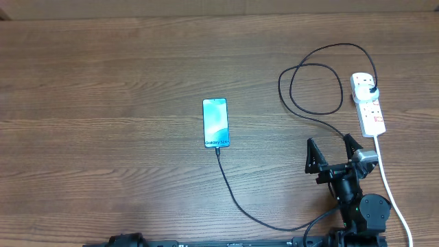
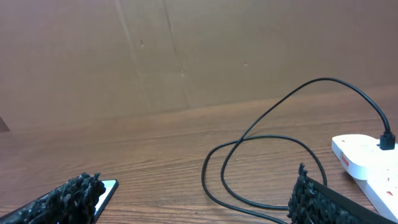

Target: Plug charger to phone and switch on socket

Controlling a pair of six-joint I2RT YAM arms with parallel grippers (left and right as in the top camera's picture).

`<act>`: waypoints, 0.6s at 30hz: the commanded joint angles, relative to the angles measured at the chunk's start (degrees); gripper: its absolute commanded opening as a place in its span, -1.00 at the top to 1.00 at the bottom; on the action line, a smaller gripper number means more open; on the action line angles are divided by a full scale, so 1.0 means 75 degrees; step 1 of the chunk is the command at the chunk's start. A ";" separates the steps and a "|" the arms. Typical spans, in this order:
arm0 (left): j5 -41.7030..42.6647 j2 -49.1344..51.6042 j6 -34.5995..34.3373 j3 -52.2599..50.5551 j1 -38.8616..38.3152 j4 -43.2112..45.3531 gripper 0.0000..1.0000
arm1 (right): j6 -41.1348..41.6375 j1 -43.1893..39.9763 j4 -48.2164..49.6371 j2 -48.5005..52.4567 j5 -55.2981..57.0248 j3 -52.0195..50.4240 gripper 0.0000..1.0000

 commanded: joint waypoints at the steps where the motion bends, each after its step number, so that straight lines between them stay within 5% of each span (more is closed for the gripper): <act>1: -0.0102 -0.0079 0.0125 -0.0006 0.0029 0.0012 -1.00 | -0.0032 0.0035 0.0038 -0.0070 -0.0055 -0.0082 -1.00; 18: 0.0323 -0.0079 0.0370 -0.1673 0.0029 0.0595 -0.99 | -0.0032 0.0035 0.0038 -0.0070 -0.0055 -0.0082 -1.00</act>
